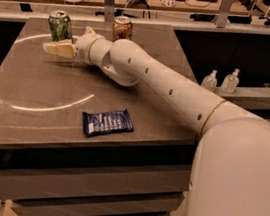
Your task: Move green can near orange can
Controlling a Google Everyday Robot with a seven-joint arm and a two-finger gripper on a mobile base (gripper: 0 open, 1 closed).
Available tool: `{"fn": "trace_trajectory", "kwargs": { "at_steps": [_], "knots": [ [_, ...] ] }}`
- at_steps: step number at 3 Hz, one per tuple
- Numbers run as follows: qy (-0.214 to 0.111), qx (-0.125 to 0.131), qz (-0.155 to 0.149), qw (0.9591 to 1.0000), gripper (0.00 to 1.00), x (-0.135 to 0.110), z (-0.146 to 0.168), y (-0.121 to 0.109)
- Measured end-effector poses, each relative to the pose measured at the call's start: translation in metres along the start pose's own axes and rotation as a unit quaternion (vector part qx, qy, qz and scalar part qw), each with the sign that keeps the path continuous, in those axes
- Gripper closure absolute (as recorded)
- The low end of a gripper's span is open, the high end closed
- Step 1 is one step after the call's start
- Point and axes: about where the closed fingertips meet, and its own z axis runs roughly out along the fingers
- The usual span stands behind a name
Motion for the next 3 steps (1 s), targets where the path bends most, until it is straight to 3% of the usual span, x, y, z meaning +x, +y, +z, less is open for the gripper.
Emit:
{"fn": "trace_trajectory", "kwargs": {
  "at_steps": [2, 3],
  "knots": [
    [-0.001, -0.017, -0.002, 0.9999, 0.61, 0.005, 0.019, -0.006],
    [0.018, -0.017, -0.008, 0.9997, 0.84, 0.000, -0.002, -0.016]
  ]
}}
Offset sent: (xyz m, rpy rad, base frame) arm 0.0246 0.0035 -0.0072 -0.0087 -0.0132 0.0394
